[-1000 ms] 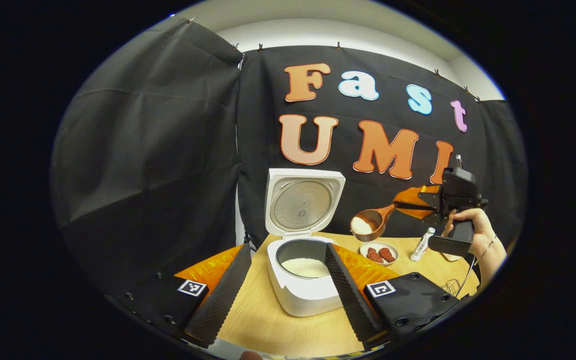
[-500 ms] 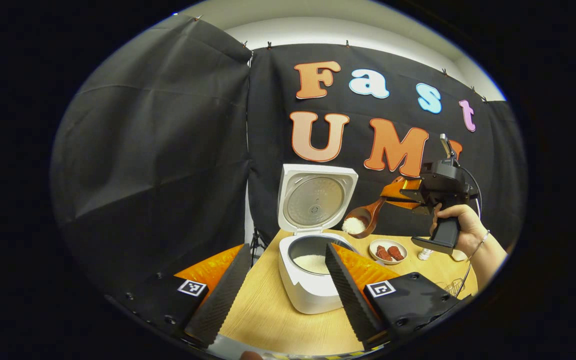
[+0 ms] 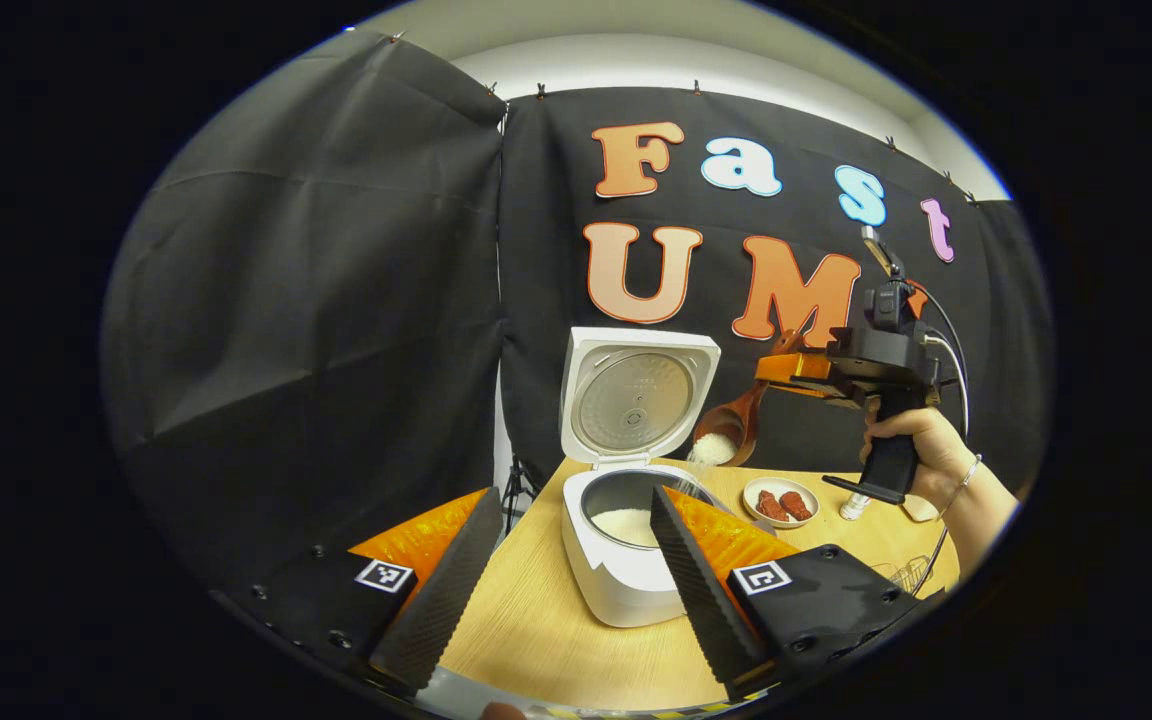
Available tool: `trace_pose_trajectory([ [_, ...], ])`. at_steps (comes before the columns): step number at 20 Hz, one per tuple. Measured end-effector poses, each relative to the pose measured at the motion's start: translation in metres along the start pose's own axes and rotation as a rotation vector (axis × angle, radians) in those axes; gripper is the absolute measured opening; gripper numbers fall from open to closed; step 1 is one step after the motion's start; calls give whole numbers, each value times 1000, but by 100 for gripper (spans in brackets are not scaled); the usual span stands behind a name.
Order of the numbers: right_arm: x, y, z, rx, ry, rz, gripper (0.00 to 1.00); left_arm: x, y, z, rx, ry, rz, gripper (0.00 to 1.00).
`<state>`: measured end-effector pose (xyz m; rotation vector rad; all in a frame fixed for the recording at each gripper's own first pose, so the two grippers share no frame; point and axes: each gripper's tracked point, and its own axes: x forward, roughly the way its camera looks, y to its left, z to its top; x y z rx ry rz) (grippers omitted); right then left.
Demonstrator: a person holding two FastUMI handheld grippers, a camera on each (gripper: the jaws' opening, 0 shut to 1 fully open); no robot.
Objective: Close the left gripper, press the button to open the rice cooker; take a wooden spoon from the chopstick holder with the right hand, scoop a spoonful of rice and pour it into the rice cooker, then put the wooden spoon back into the chopstick holder.
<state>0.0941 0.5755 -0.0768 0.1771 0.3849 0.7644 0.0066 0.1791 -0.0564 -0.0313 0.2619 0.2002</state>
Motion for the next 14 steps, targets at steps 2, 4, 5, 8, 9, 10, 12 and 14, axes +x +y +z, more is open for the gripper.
trace_pose_trajectory([
  [2,-1,6,0,-41,-4,10,7,-1,1,-1,0,2,2,100],
  [4,-2,12,0,-89,-9,21,7,-2,3,-3,2,4,4,100],
  [5,-3,16,1,-111,-12,29,7,-2,3,-2,2,4,4,100],
  [8,-3,22,3,-173,-20,47,7,-2,5,-2,-1,2,6,100],
  [9,-3,25,4,-190,-23,54,7,-2,6,-1,-3,2,8,100],
  [10,-3,28,5,-211,-25,59,7,-2,8,-3,-4,2,10,100],
  [12,-4,38,6,-260,-31,69,7,-1,9,-5,-5,5,12,100],
  [14,-4,43,6,-307,-38,79,8,-2,10,-6,-8,6,12,100],
])
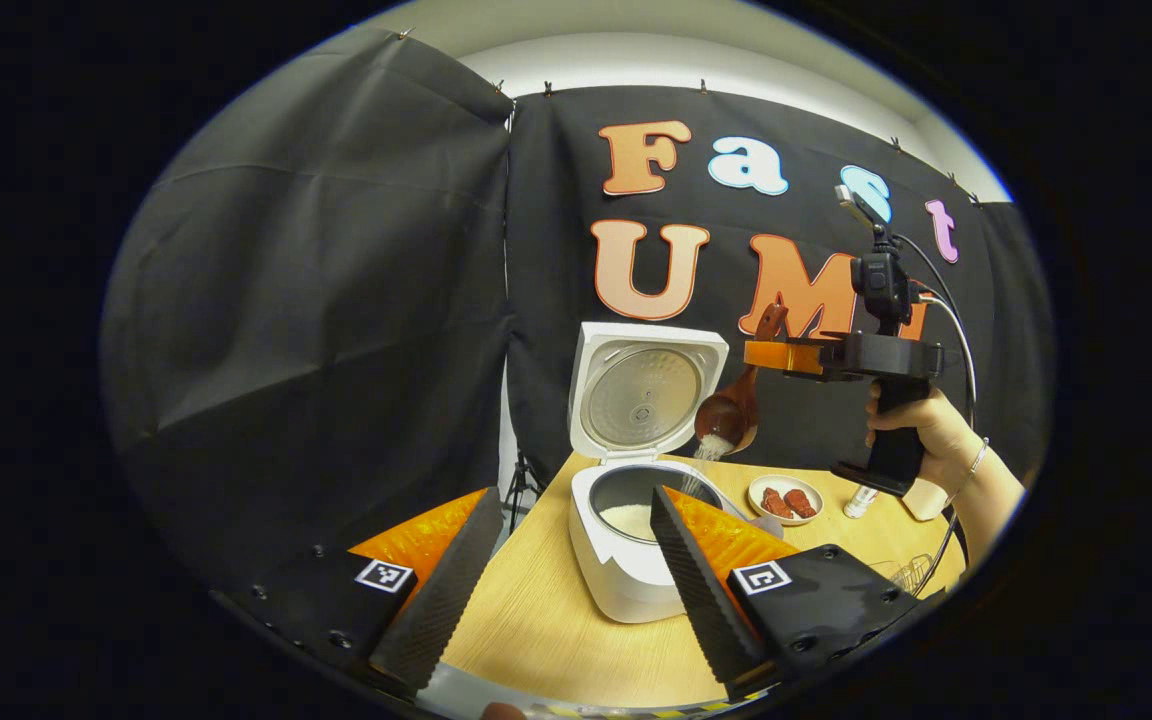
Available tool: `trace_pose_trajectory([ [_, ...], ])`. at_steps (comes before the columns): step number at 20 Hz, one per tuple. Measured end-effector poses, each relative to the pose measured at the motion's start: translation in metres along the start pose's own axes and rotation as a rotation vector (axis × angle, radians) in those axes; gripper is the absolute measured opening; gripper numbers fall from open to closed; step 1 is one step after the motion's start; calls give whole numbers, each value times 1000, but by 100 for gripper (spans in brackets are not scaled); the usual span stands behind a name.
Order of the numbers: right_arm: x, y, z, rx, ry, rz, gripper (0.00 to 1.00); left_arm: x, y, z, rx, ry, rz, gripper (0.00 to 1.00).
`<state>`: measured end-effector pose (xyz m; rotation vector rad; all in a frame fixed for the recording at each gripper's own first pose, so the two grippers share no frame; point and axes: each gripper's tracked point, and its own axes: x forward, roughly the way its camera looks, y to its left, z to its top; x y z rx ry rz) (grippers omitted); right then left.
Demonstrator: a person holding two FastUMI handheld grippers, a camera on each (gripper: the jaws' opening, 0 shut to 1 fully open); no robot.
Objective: Close the left gripper, press the button to open the rice cooker; take a wooden spoon from the chopstick holder with the right hand, scoop a spoonful of rice and pour it into the rice cooker, then put the wooden spoon back into the chopstick holder.
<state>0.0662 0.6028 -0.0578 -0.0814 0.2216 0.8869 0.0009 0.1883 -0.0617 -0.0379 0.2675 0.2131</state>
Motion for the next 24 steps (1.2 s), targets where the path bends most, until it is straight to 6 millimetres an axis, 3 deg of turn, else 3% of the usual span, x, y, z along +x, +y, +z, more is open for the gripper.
trace_pose_trajectory([
  [8,-2,26,-2,-251,-22,47,7,0,8,-6,-10,5,11,100],
  [13,-1,26,-9,-220,-10,60,8,0,9,-5,-11,5,21,100],
  [19,-11,-2,-10,124,21,64,8,-2,9,5,-13,-16,23,100],
  [24,-38,-49,-10,423,19,42,8,-1,4,16,-10,-33,10,100],
])
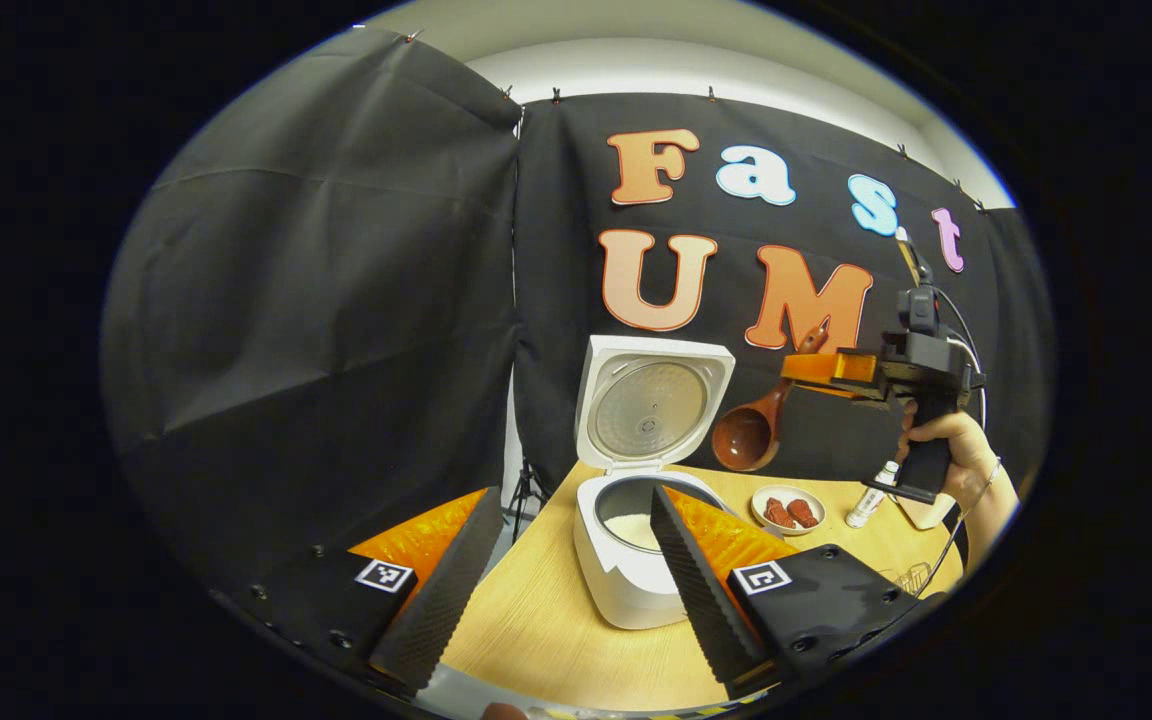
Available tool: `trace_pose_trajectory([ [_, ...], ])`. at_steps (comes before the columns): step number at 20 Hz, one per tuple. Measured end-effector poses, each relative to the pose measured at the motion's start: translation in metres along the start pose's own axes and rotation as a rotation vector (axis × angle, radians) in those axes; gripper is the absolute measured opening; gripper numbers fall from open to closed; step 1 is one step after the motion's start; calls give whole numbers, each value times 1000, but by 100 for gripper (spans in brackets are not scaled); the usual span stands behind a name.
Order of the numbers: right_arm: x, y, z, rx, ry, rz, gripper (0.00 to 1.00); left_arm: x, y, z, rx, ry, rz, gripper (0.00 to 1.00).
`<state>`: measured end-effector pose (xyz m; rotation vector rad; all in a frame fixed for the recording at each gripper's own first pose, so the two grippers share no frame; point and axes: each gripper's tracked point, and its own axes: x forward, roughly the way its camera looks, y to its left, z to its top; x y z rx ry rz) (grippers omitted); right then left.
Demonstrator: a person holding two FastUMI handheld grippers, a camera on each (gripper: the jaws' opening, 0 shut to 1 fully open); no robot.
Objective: Close the left gripper, press the button to open the rice cooker; take a wooden spoon from the chopstick holder with the right hand, scoop a spoonful of rice and pour it into the rice cooker, then put the wooden spoon back into the chopstick holder.
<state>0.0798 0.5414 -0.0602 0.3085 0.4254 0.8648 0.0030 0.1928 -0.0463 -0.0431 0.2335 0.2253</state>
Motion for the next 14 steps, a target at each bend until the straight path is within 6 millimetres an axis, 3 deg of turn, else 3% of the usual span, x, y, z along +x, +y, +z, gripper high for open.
trace_pose_trajectory([
  [3,-32,-34,9,132,-7,-30,7,1,-5,7,-5,-14,-10,100],
  [9,-118,-118,34,237,-98,-162,7,5,-22,15,3,-27,-41,100],
  [14,-190,-191,36,268,-148,-307,7,10,-38,11,33,-15,-67,100],
])
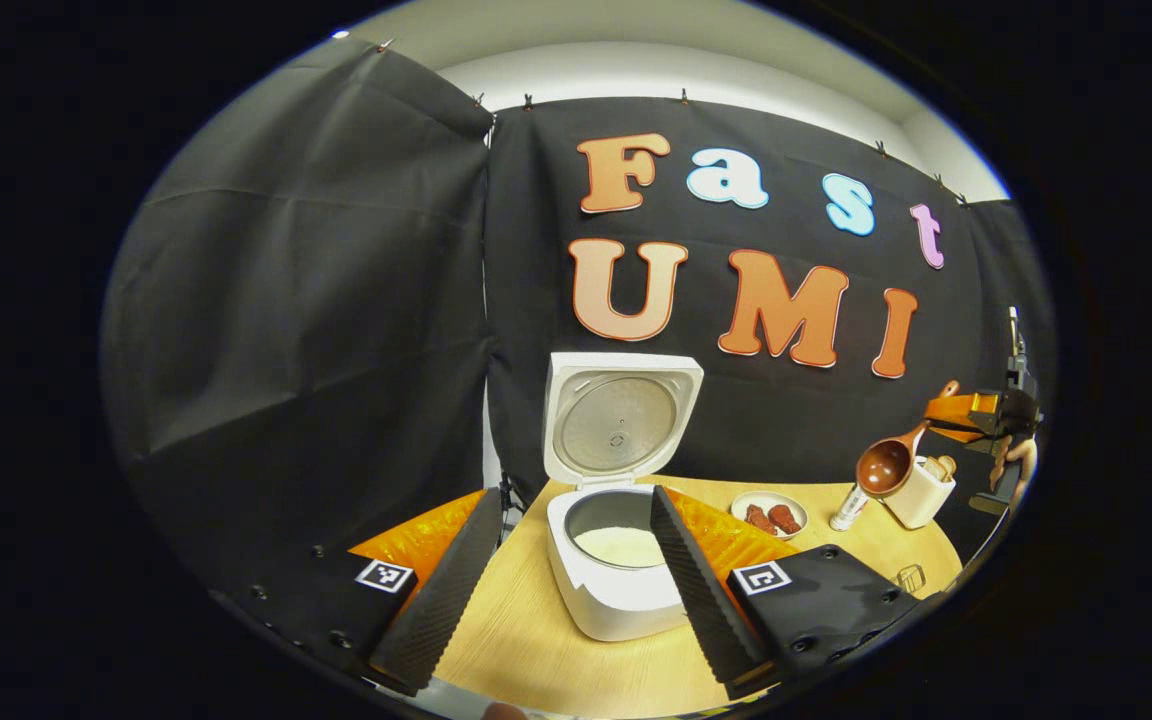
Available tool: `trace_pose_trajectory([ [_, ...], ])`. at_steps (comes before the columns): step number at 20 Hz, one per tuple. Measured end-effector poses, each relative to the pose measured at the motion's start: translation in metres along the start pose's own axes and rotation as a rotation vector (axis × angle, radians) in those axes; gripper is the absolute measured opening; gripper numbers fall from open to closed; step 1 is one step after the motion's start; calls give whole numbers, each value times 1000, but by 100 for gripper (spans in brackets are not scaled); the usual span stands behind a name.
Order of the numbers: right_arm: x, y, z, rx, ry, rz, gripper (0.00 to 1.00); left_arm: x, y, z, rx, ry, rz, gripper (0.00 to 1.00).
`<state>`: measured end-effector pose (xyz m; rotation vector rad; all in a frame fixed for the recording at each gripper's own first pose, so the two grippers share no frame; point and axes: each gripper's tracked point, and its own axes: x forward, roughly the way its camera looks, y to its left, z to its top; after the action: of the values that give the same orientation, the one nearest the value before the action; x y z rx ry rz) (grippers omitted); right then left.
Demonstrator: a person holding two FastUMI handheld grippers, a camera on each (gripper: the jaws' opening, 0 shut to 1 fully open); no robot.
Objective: Close the left gripper, press the button to open the rice cooker; take a wooden spoon from the chopstick holder with the right hand, scoop a spoonful of rice and pour it into the rice cooker, then put the wooden spoon back into the chopstick holder.
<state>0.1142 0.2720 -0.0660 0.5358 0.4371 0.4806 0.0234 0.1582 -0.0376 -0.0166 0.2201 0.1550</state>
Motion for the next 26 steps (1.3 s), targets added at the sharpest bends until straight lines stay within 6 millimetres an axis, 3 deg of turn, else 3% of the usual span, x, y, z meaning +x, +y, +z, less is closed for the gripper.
trace_pose_trajectory([
  [4,-45,-68,9,5,-35,-108,7,5,-18,-1,-4,1,-33,100],
  [10,-98,-154,-4,6,-46,-281,7,13,-39,2,-3,-3,-58,100],
  [14,-117,-207,-33,-5,-32,-386,7,13,-49,1,2,8,-64,100],
  [20,-127,-255,-79,-17,-5,-474,7,8,-53,0,20,17,-56,100],
  [26,-119,-266,-115,-12,4,-481,8,5,-50,-7,22,26,-27,100],
])
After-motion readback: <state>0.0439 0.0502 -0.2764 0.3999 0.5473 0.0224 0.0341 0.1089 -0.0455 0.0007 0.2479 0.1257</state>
